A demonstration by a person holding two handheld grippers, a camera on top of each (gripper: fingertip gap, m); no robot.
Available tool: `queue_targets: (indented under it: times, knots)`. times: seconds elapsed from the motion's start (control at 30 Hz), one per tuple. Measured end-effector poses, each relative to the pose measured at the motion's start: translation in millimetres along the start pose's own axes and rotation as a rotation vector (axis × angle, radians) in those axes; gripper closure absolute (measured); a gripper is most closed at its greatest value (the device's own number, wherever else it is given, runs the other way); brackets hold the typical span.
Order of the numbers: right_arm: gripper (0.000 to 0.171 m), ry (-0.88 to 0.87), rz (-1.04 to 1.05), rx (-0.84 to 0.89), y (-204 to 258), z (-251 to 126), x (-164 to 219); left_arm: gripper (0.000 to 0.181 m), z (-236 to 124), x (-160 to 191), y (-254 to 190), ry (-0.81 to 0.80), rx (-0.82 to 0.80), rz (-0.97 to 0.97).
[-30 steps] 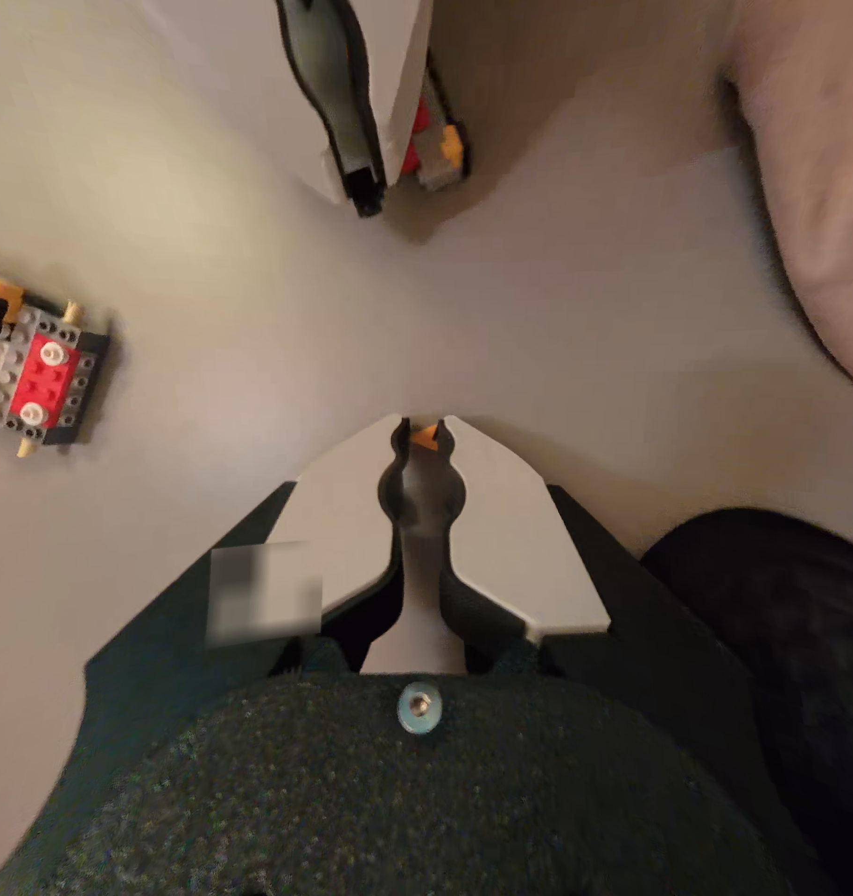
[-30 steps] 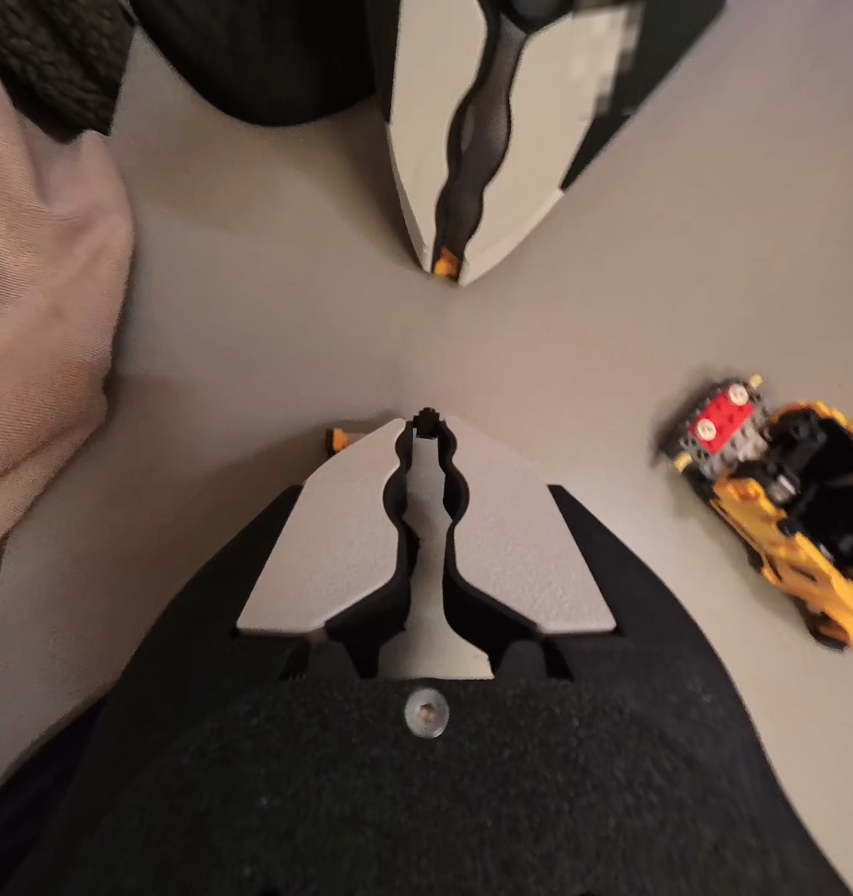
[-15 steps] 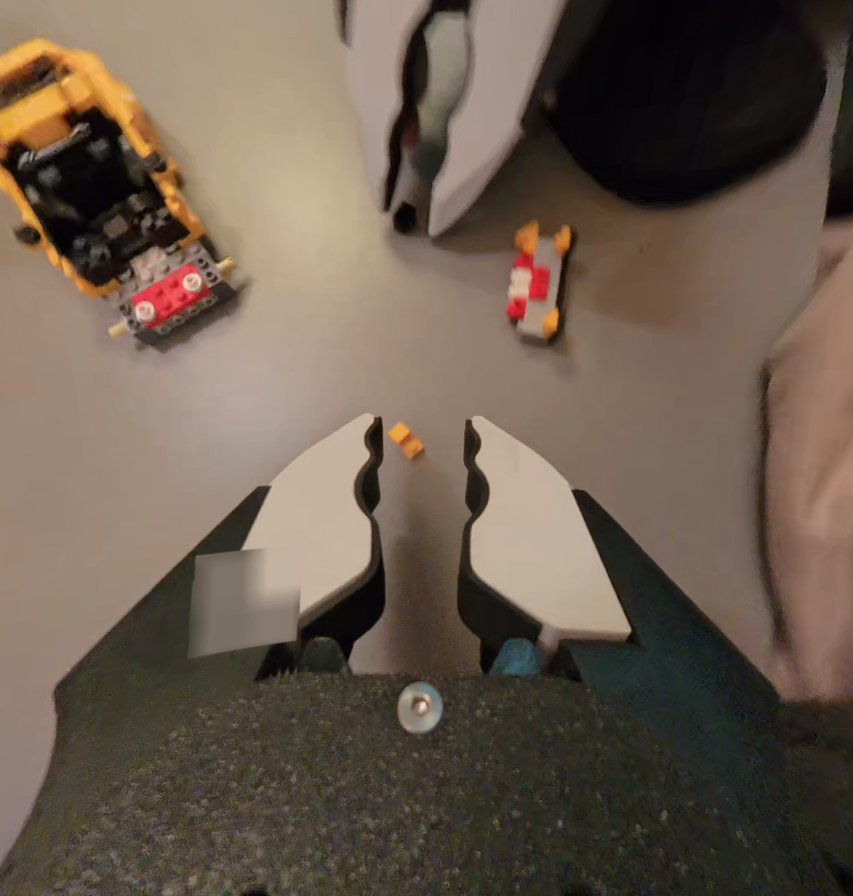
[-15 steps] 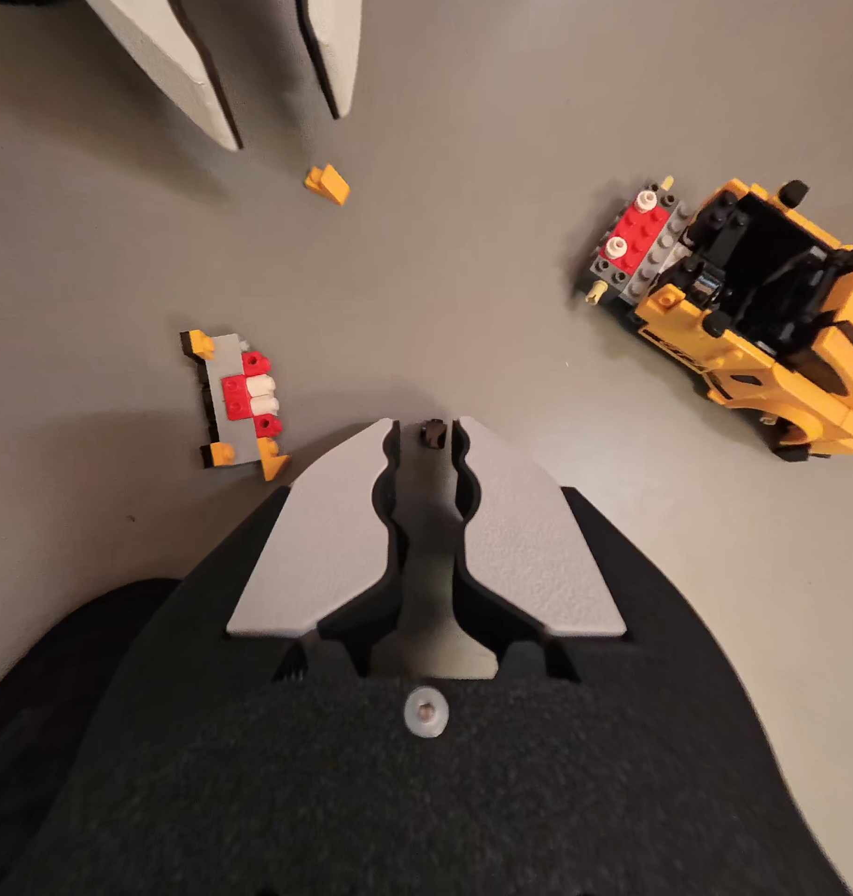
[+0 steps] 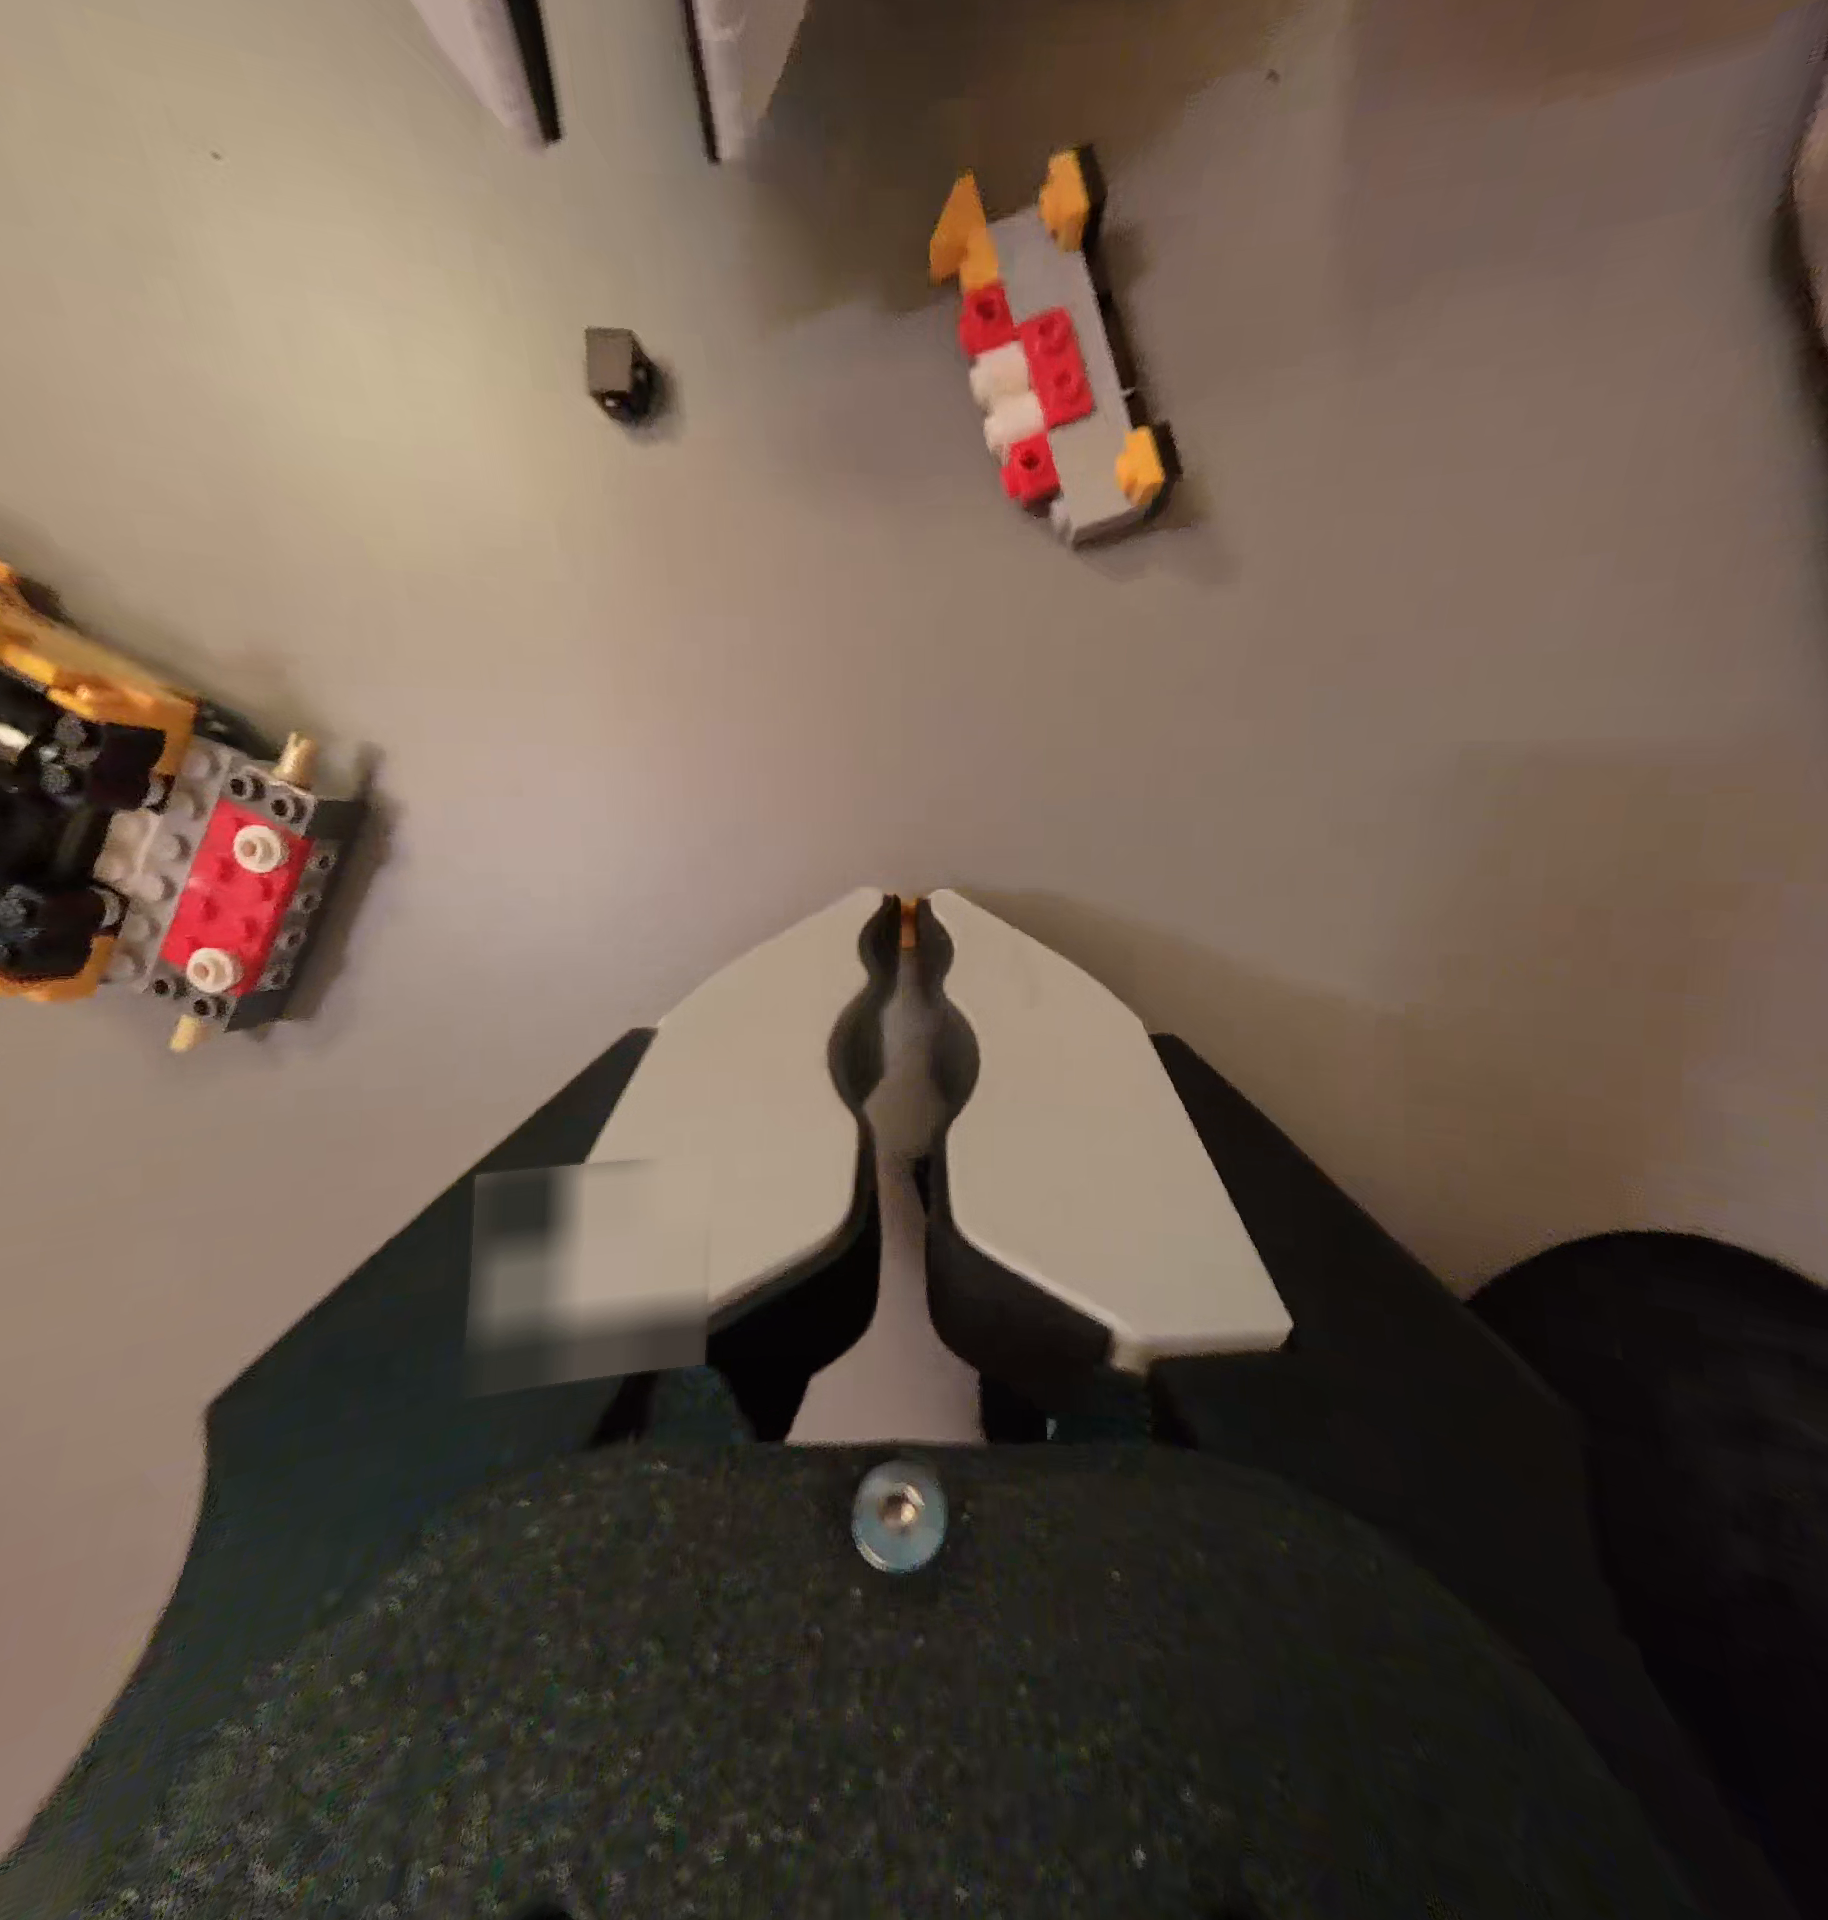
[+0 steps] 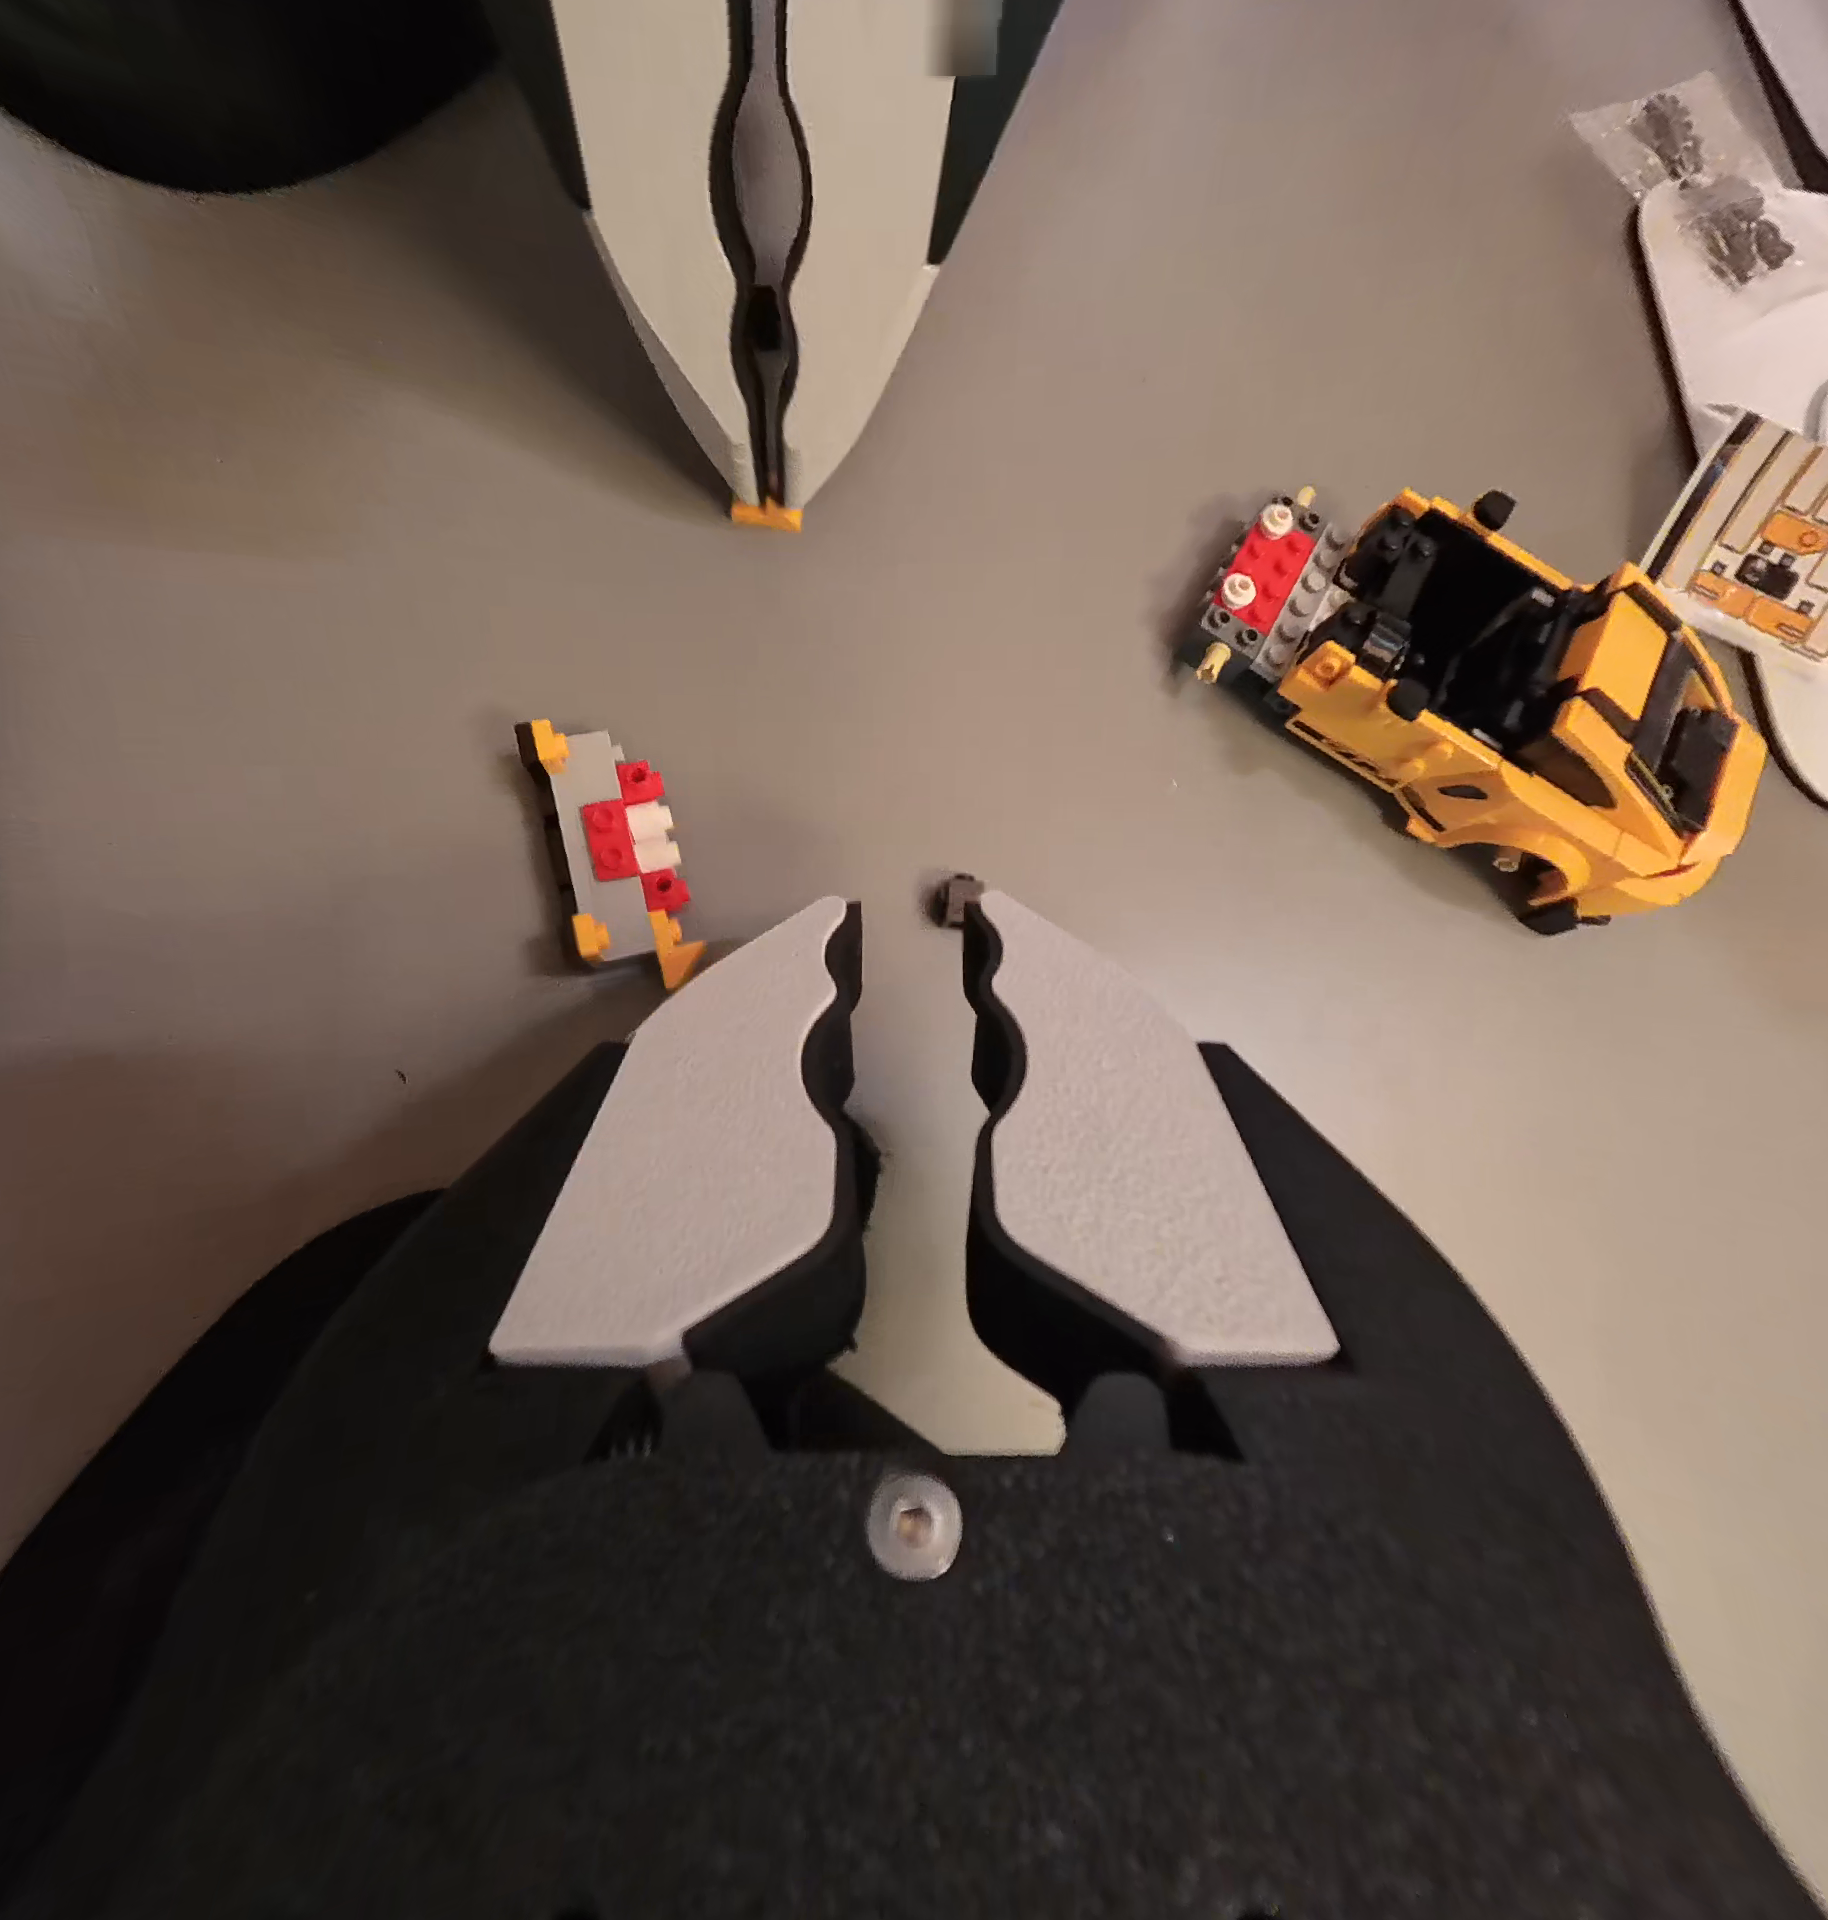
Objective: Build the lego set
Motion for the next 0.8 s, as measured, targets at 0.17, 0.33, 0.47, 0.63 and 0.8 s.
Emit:
queue_targets:
  times: [0.17,0.33,0.47,0.63,0.8]
  knots:
    - [0.153,0.015,0.007,0.025,-6.1,0.4,14.3,0.18,-1.2,-10.0,4.8,-0.152,-0.011,-0.156]
    - [0.153,0.01,0.051,-0.014,-13.3,7.8,18.8,0.18,-16.6,-43.9,8.9,-0.527,0.033,-0.437]
    - [0.153,0.034,-0.01,-0.042,-15.6,14.5,11.1,0.18,-22.4,-58.4,18.3,-0.74,0.163,-0.678]
    - [0.156,0.107,-0.054,-0.118,-11.1,31.1,10.9,0.18,-27.6,-56.7,30.7,-0.865,0.26,-0.824]
    - [0.162,0.059,-0.111,-0.061,-16.3,34.1,3.6,0.18,-29.4,-52.0,36.9,-0.916,0.3,-0.939]
Point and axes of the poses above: each gripper's, where its closed fingertips meet, z out along the fingers, x out of its underside, y = z × x across the jaws, the point moved 3 cm from there along -z, back along the fingers, and after that the axes turned 6 degrees about -z, right-handed, at the moved point
